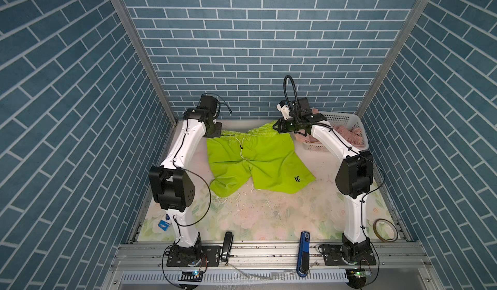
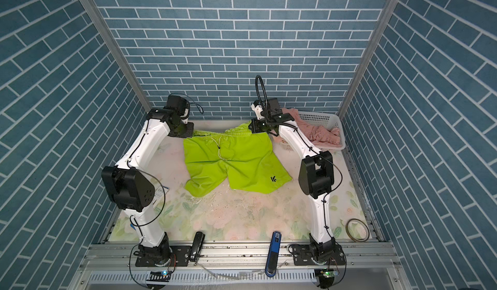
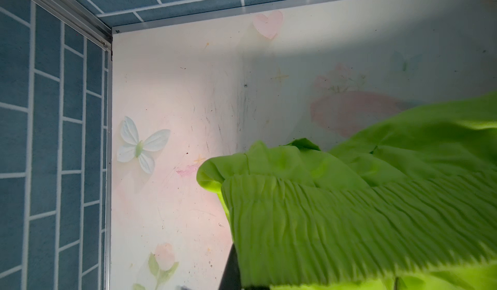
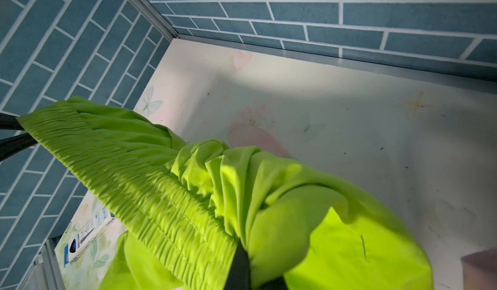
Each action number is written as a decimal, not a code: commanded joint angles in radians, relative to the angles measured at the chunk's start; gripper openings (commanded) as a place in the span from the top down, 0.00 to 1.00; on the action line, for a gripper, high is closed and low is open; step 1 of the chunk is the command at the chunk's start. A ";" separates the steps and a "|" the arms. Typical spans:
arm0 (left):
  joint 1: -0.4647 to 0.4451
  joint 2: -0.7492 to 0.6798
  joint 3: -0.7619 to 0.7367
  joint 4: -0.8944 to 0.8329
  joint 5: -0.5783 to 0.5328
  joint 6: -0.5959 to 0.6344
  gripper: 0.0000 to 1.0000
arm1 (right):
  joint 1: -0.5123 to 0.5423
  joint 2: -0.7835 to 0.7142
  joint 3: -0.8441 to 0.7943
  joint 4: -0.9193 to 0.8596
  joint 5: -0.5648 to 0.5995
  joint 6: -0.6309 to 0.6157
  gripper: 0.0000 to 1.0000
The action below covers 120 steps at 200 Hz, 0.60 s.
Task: Fold and stack the shorts
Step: 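Lift the waistband with both grippers and stretch it taut above the table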
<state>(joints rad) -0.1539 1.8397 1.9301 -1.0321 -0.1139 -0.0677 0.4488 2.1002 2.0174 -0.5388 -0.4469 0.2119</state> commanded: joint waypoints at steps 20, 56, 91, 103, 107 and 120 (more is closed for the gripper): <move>0.008 -0.334 0.052 -0.166 0.094 0.009 1.00 | -0.006 -0.397 -0.141 0.003 -0.059 -0.026 1.00; 0.005 -0.560 0.043 -0.285 0.219 0.031 1.00 | 0.017 -0.683 -0.200 -0.197 -0.022 -0.056 1.00; 0.005 -0.557 0.310 -0.503 0.320 0.051 1.00 | 0.060 -0.811 -0.066 -0.379 -0.026 -0.067 1.00; 0.005 -0.571 0.360 -0.513 0.313 0.051 1.00 | 0.073 -0.835 -0.041 -0.392 -0.032 -0.052 1.00; 0.005 -0.578 0.367 -0.509 0.302 0.049 1.00 | 0.074 -0.841 -0.039 -0.391 -0.038 -0.047 1.00; 0.005 -0.578 0.410 -0.514 0.272 0.040 1.00 | 0.078 -0.854 -0.046 -0.379 -0.056 -0.031 1.00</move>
<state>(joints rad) -0.1623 1.2503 2.2795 -1.4456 0.2394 -0.0269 0.5335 1.2480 1.9709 -0.8299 -0.5278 0.1879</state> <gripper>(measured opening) 0.062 0.069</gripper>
